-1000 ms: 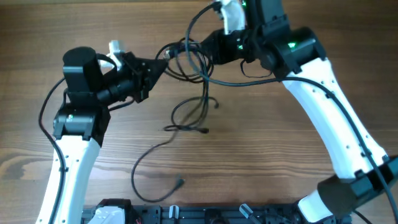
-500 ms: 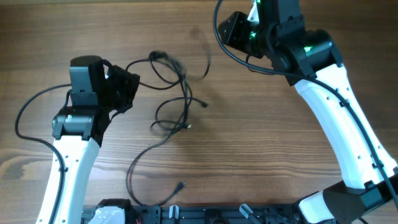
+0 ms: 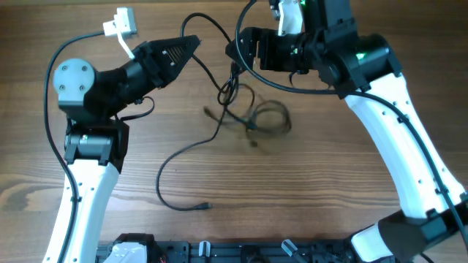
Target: Untangle cables
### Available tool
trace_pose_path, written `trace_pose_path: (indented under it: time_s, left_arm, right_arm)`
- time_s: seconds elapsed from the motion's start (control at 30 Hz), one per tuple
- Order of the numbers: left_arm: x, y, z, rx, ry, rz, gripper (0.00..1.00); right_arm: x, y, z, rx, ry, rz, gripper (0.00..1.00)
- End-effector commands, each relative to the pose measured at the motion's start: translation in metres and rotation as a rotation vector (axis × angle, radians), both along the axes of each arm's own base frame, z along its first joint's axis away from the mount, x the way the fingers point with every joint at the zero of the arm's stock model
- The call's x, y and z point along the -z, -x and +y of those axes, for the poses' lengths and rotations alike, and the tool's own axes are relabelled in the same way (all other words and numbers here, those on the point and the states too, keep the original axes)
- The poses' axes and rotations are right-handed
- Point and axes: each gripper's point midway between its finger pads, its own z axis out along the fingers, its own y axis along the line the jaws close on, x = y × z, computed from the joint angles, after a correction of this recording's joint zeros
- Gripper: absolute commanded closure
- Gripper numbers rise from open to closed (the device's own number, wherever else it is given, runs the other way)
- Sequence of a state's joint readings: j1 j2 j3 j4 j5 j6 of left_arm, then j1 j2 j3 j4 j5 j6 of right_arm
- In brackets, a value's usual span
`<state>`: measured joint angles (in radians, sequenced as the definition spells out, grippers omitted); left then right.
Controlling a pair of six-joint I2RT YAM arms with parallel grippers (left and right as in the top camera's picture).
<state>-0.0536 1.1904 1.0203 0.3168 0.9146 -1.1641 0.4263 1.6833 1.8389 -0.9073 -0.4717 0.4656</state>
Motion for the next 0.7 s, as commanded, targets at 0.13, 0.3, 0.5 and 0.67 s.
trace_pose_path:
  time_s: [0.13,0.3,0.5,0.67]
  left_arm:
    - [-0.005,0.008,-0.003,0.039,0.038,0.056,0.96]
    - [-0.005,0.008,-0.003,0.047,0.064,0.098,0.96]
    - [0.048,-0.013,0.021,-0.114,-0.048,0.236,0.96]
    - [0.153,-0.023,0.092,-0.584,-0.238,0.644,0.96]
  right_arm:
    - [0.098,-0.019,0.012,-0.016,0.126,0.212,0.12]
    - [0.154,-0.046,-0.019,0.232,0.297,0.298,0.55]
    - [0.107,-0.054,-0.046,0.365,0.281,0.196,0.96]
    - [-0.003,-0.016,-0.026,0.15,0.074,-0.042,0.96]
